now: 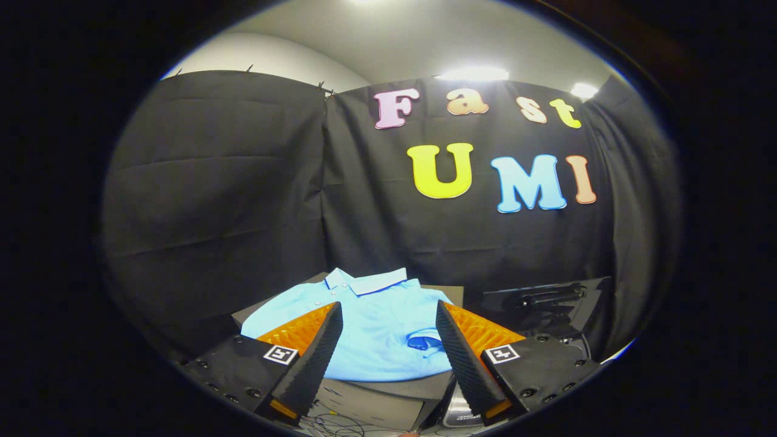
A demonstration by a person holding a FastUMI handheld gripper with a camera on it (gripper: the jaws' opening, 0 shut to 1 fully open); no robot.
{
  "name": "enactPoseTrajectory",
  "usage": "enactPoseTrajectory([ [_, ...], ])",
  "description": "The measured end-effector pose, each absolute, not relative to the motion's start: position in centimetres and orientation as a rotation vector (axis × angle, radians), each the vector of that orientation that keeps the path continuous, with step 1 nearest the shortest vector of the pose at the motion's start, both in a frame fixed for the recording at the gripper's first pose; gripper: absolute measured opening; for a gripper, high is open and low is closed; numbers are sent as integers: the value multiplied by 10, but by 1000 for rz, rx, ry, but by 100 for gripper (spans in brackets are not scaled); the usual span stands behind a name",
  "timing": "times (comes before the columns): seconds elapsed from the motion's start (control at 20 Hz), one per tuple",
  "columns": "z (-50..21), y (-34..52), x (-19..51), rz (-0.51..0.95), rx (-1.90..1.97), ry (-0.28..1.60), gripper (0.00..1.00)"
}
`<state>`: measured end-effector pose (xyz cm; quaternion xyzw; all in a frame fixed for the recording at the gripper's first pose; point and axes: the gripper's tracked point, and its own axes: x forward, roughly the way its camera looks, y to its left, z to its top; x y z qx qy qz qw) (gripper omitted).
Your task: Put the clothes into the washing machine and then close the washing machine lid.
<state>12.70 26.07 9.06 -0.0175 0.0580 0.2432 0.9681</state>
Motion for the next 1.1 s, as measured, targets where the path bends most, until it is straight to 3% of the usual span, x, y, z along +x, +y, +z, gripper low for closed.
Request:
enactPoseTrajectory([
  [0.6,57,365,171,675,-83,359,96],
  [1.1,36,418,204,743,-183,488,96],
])
